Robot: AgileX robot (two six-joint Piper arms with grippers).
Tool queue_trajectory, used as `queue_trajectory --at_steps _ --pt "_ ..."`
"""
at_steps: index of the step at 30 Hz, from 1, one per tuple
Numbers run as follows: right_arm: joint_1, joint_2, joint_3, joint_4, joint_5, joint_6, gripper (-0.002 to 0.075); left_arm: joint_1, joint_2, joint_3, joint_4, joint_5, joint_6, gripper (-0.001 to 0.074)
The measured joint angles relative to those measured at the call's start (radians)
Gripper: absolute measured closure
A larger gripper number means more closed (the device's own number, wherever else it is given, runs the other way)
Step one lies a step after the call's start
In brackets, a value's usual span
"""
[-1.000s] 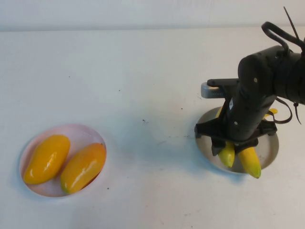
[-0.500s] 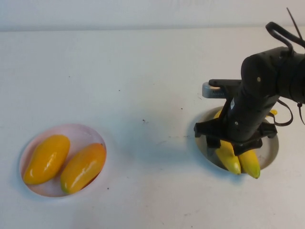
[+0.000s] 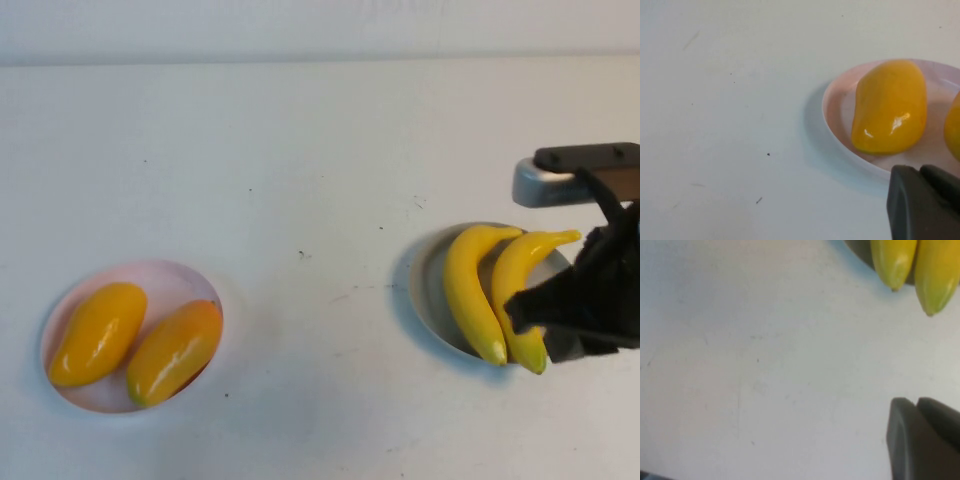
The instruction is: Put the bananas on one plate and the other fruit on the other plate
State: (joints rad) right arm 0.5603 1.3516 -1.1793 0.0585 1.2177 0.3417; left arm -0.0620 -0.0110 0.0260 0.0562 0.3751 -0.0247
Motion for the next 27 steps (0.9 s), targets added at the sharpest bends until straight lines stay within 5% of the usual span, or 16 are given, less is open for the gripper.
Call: queue_trajectory --at_steps 15,22,27 --pt "0.0 -0.37 0.23 -0.021 -0.005 -0.075 0.0741 0.0 0.0 0.0 0.0 0.0 0.0 0.0734" --pt "-0.037 -0.459 0.476 -0.163 -0.377 -0.079 0.0741 0.0 0.0 0.0 0.0 0.0 0.0 0.0734" --pt "-0.242 -0.626 0.778 -0.214 -0.75 -0.079 0.0741 0.0 0.0 0.0 0.0 0.0 0.0 0.0734"
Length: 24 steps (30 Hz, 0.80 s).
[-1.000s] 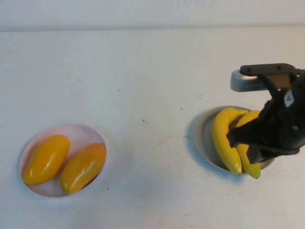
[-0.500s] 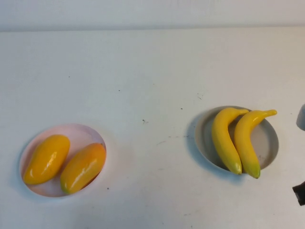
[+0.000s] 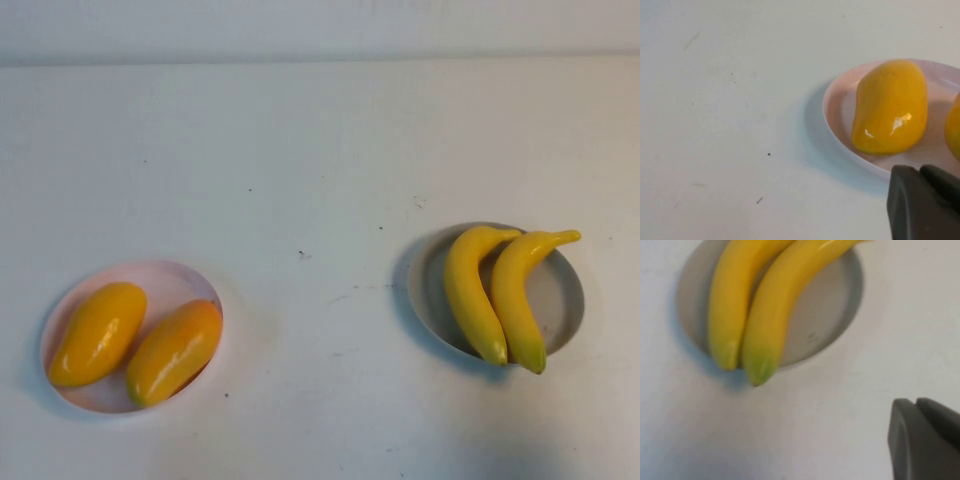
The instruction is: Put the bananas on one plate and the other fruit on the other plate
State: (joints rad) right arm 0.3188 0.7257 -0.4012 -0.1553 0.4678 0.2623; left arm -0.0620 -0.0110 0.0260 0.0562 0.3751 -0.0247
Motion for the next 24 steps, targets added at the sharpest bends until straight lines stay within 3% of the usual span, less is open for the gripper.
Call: queue_trajectory --at_steps 6,10,17,24 --pt "-0.22 -0.298 0.322 -0.012 -0.349 -0.002 0.0741 0.0 0.0 0.0 0.0 0.0 0.0 0.0734" --pt "-0.307 -0.476 0.419 -0.012 -0.397 -0.002 0.0741 0.0 0.0 0.0 0.0 0.0 0.0 0.0734" --pt "-0.319 -0.71 0.426 -0.011 -0.276 -0.002 0.0741 0.0 0.0 0.0 0.0 0.0 0.0 0.0734" --pt "-0.28 -0.733 0.426 -0.002 -0.166 -0.002 0.0741 0.0 0.0 0.0 0.0 0.0 0.0 0.0734"
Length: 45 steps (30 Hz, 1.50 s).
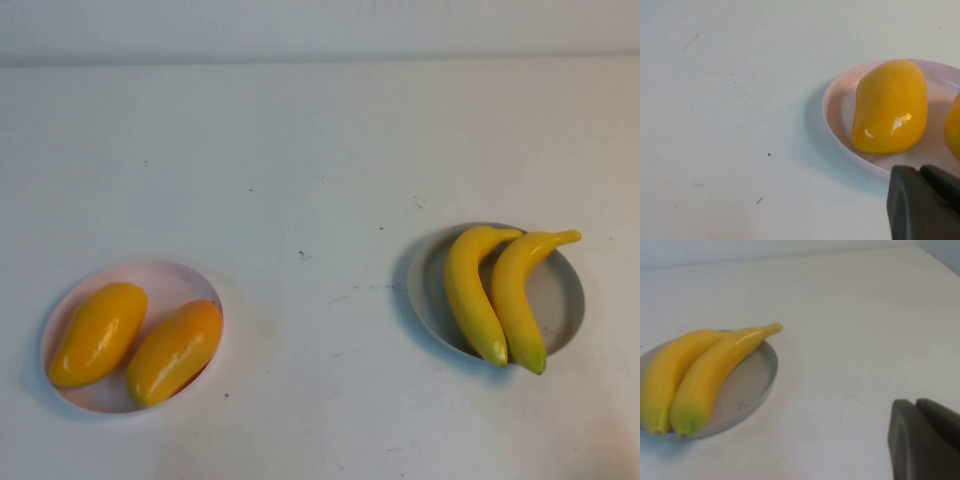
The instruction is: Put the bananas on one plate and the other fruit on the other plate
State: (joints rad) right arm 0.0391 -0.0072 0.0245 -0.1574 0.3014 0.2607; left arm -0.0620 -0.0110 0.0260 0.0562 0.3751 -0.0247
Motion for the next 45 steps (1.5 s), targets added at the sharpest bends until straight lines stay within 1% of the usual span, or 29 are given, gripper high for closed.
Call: queue_trajectory --at_steps 4,10,12,15,18,45 --pt "0.005 0.0 0.0 0.004 0.039 0.0 0.0741 0.0 0.0 0.0 0.0 0.0 0.0 0.0734" --pt "0.007 0.0 0.0 0.01 0.048 -0.023 0.0741 0.0 0.0 0.0 0.0 0.0 0.0 0.0734" --pt "0.007 0.0 0.0 0.037 0.048 -0.061 0.0742 0.0 0.0 0.0 0.0 0.0 0.0 0.0734" --pt "0.007 0.0 0.0 0.14 0.048 -0.188 0.0741 0.0 0.0 0.0 0.0 0.0 0.0 0.0734" --pt "0.007 0.0 0.0 0.204 0.048 -0.261 0.0741 0.0 0.0 0.0 0.0 0.0 0.0 0.0734" --pt "0.007 -0.006 0.0 0.226 0.048 -0.284 0.0741 0.0 0.0 0.0 0.0 0.0 0.0 0.0734"
